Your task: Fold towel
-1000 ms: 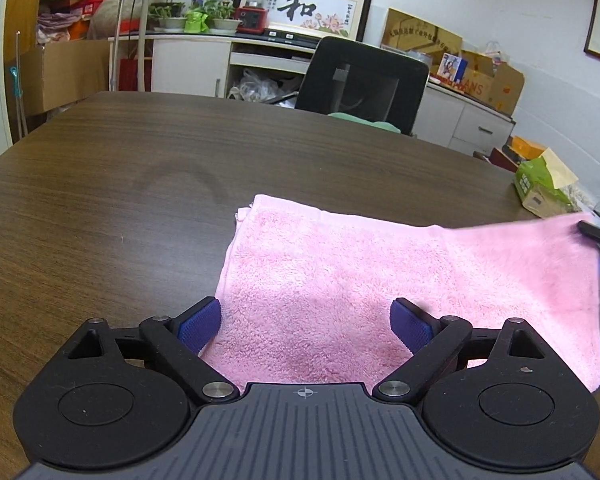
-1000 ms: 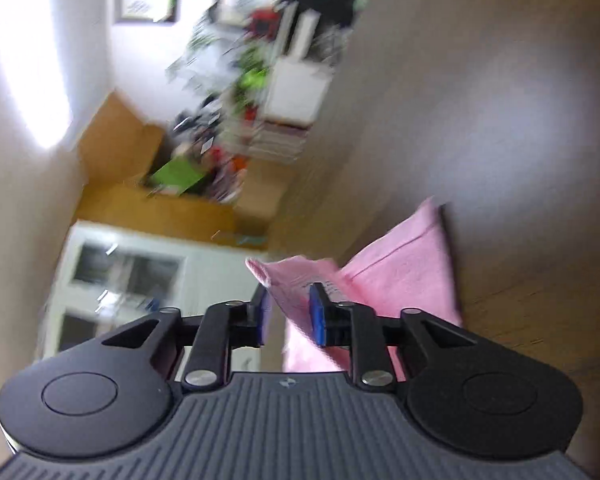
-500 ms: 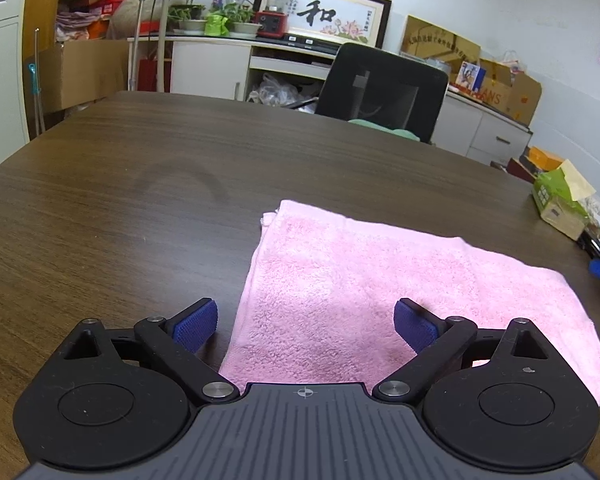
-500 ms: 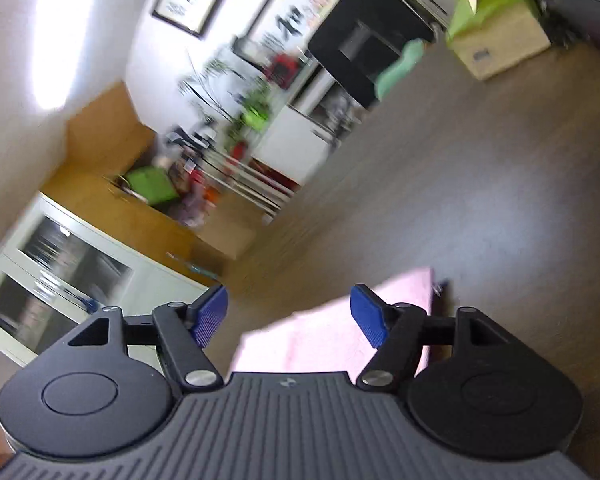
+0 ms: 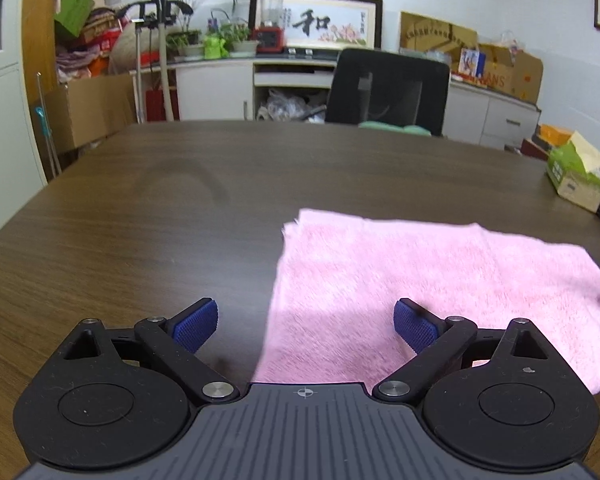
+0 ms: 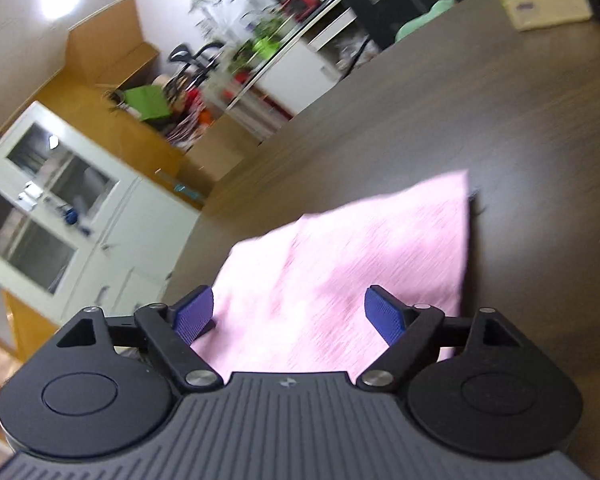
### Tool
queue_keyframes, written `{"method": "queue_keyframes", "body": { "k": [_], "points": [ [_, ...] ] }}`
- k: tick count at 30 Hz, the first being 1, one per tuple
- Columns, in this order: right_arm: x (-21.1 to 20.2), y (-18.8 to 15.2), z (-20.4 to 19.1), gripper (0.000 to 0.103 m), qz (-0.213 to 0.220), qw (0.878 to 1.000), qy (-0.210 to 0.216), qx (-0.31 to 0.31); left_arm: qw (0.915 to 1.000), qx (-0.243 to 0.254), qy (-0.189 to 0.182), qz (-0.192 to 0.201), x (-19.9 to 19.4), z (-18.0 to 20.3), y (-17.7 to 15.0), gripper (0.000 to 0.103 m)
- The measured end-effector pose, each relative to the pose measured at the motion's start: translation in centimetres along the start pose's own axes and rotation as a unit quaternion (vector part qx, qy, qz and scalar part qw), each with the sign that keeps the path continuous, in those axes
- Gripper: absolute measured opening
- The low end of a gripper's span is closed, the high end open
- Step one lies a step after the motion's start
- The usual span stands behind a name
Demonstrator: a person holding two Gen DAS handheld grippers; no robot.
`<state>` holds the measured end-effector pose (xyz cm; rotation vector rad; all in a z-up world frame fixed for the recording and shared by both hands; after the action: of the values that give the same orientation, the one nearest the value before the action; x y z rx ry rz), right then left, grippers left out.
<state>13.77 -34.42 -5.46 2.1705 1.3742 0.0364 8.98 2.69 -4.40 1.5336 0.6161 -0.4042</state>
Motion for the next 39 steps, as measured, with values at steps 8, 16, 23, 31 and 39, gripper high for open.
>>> {"method": "queue_keyframes", "body": {
  "k": [8, 16, 23, 31, 39],
  "points": [
    [-0.2, -1.6, -0.7, 0.090, -0.017, 1.000, 0.005, 0.017, 0.9984, -0.023, -0.049, -0.018, 0.2, -1.5, -0.1, 0.095],
    [-0.9, -2.1, -0.3, 0.091, -0.010, 0.999, 0.019, 0.025, 0.9896, -0.036, -0.138, -0.020, -0.2, -0.5, -0.3, 0.095],
    [-1.3, -2.4, 0.0, 0.091, -0.011, 1.000, 0.010, 0.019, 0.9936, -0.010, -0.101, -0.050, 0.8, -0.4, -1.0, 0.094],
    [-1.4, -2.3, 0.1, 0.091, -0.009, 1.000, 0.004, 0.008, 0.9936, 0.068, -0.078, -0.046, -1.5, 1.4, -2.9, 0.088],
    [-2.1, -2.3, -0.7, 0.091, 0.015, 0.997, -0.056, -0.047, 0.9910, 0.003, -0.115, -0.068, -1.6, -1.4, -1.6, 0.093]
  ]
}}
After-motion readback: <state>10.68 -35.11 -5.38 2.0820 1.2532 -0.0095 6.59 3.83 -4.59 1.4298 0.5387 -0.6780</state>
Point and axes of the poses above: each gripper's, at about its wrist camera, not at the fingertips, and x roughly the way its jaws point, z to its right, y to its top, the point moved 5 cm from there along x, roughly the way its jaws point, and after that the axes turned 11 degrees about y, right-handed, at the moved point
